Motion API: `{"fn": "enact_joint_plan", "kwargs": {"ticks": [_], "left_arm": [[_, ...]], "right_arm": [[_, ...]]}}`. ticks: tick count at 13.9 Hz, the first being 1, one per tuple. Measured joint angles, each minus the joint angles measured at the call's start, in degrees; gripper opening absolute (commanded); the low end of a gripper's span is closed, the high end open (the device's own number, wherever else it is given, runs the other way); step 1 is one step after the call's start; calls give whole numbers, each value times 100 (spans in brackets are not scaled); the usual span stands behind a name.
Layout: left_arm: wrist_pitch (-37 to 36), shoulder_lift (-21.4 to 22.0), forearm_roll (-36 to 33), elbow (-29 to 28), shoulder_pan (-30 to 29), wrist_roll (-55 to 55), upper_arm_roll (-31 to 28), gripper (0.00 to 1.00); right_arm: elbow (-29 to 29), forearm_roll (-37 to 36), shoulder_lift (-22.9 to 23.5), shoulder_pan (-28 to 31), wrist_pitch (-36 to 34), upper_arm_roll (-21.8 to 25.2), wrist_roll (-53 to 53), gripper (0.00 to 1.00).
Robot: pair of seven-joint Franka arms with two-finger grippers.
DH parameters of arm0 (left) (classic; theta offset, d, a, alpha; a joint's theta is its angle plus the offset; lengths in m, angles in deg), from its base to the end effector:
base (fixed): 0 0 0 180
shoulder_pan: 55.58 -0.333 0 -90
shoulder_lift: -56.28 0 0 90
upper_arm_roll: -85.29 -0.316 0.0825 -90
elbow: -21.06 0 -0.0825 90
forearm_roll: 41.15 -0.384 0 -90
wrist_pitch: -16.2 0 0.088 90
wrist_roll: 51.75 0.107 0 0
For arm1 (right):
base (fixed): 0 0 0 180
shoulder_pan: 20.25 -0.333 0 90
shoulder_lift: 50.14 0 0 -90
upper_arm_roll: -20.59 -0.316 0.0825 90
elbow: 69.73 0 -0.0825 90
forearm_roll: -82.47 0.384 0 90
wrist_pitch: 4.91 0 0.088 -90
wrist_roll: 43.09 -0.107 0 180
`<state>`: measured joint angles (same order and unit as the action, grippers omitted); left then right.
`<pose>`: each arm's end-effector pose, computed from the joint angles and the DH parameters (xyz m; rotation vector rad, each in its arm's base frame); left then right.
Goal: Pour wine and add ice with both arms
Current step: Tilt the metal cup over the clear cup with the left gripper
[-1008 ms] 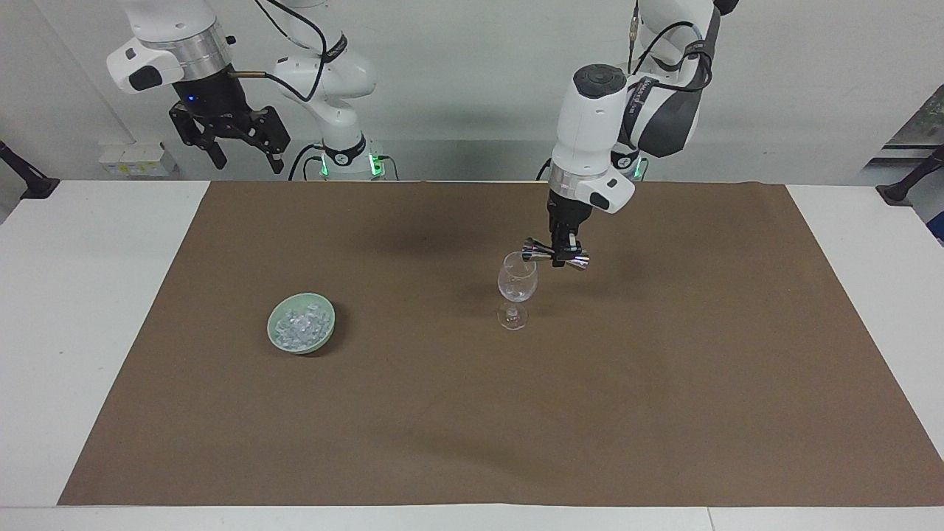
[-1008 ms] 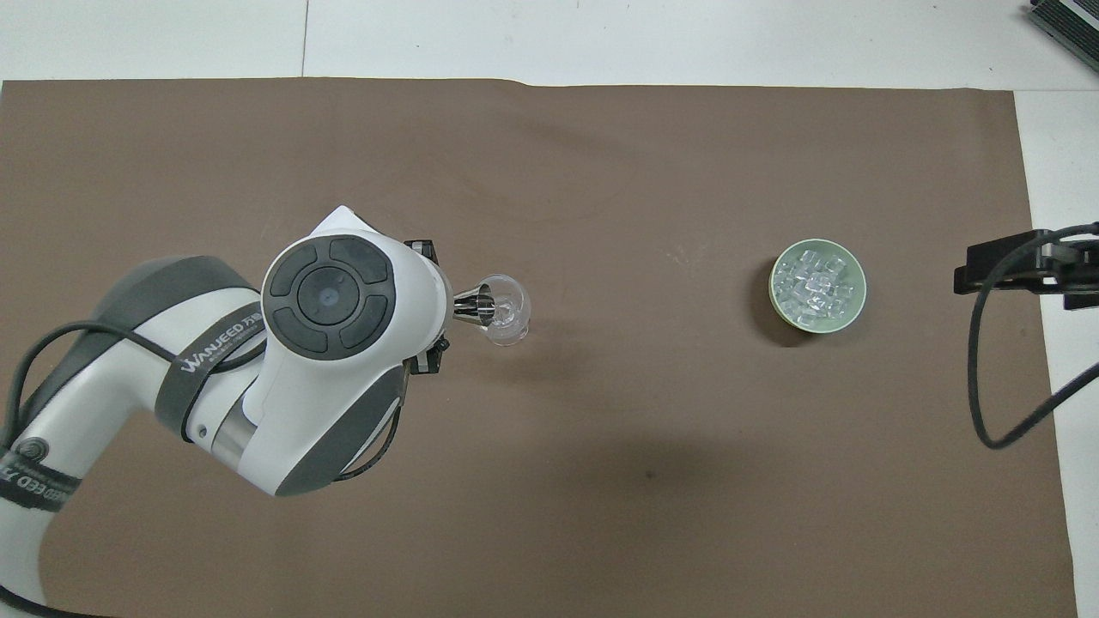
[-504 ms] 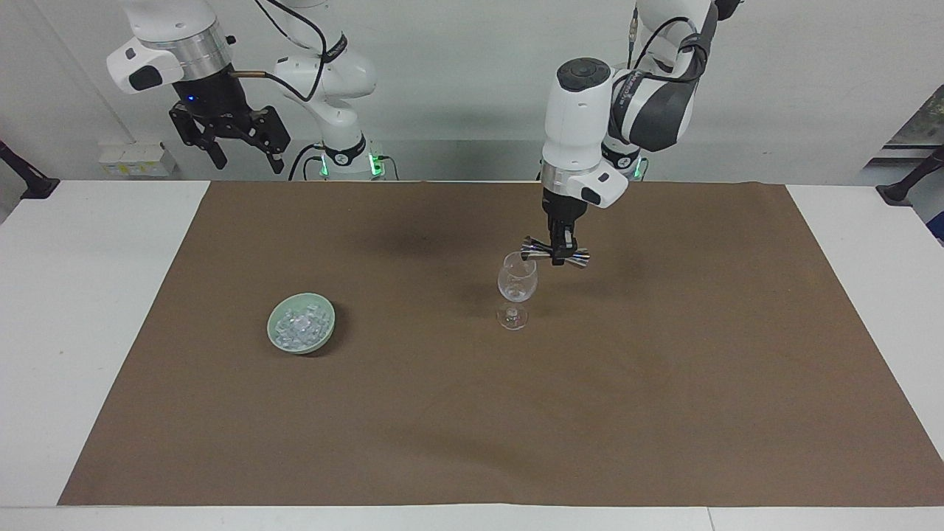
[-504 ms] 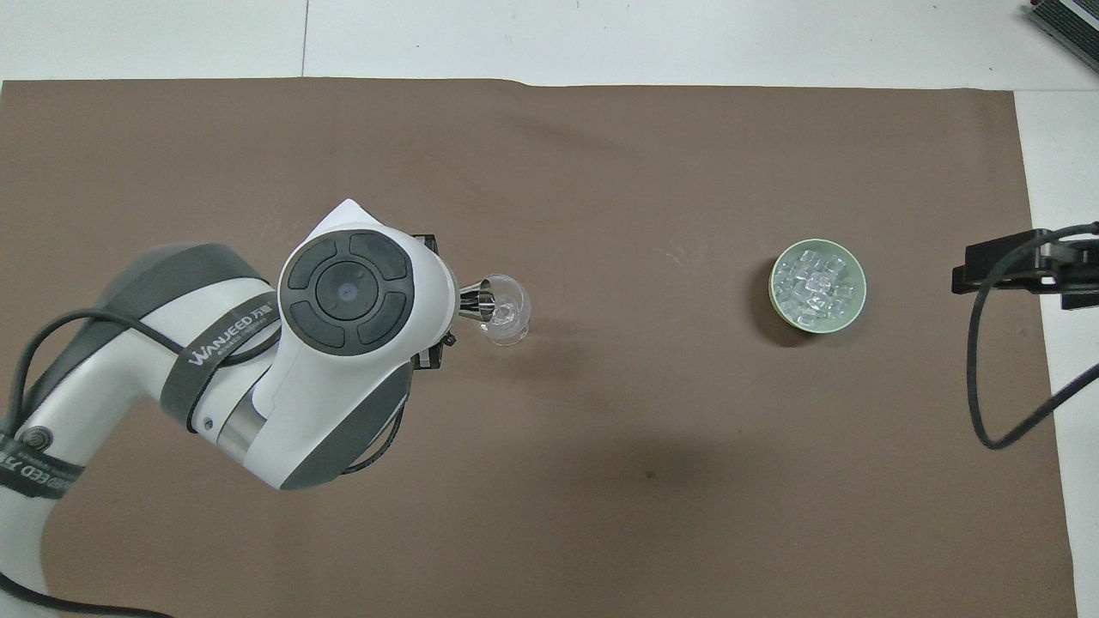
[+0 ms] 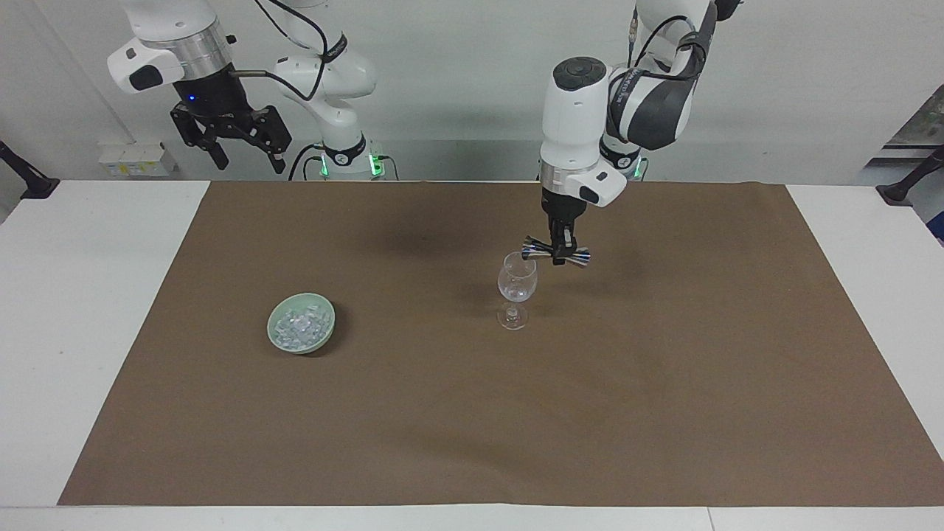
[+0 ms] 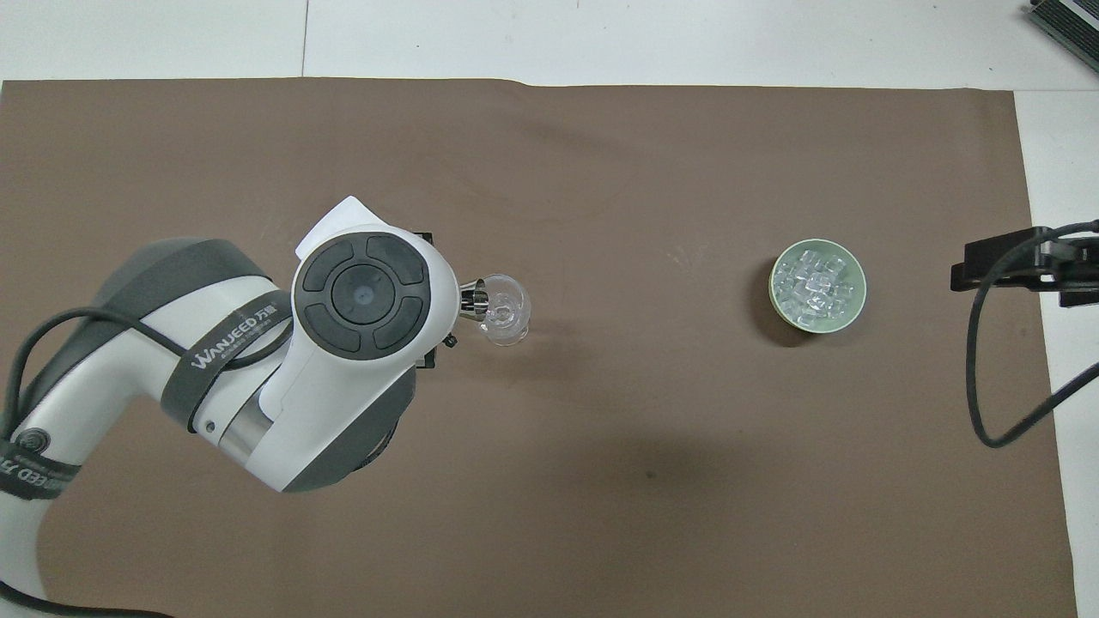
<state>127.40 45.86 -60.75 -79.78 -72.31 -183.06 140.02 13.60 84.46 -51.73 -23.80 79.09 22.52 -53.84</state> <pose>0.5083 -0.3294 0.5042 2.2099 2.1227 0.2805 0.5337 0.0188 0.6846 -3.0924 0.2402 -0.0549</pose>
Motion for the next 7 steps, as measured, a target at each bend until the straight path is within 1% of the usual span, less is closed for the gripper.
{"fn": "enact_joint_plan", "kwargs": {"ticks": [7], "left_arm": [[-182,-30,-241,83,3,-77,133,0]], "right_arm": [[0,0,0,0,29,0,0,100]]}}
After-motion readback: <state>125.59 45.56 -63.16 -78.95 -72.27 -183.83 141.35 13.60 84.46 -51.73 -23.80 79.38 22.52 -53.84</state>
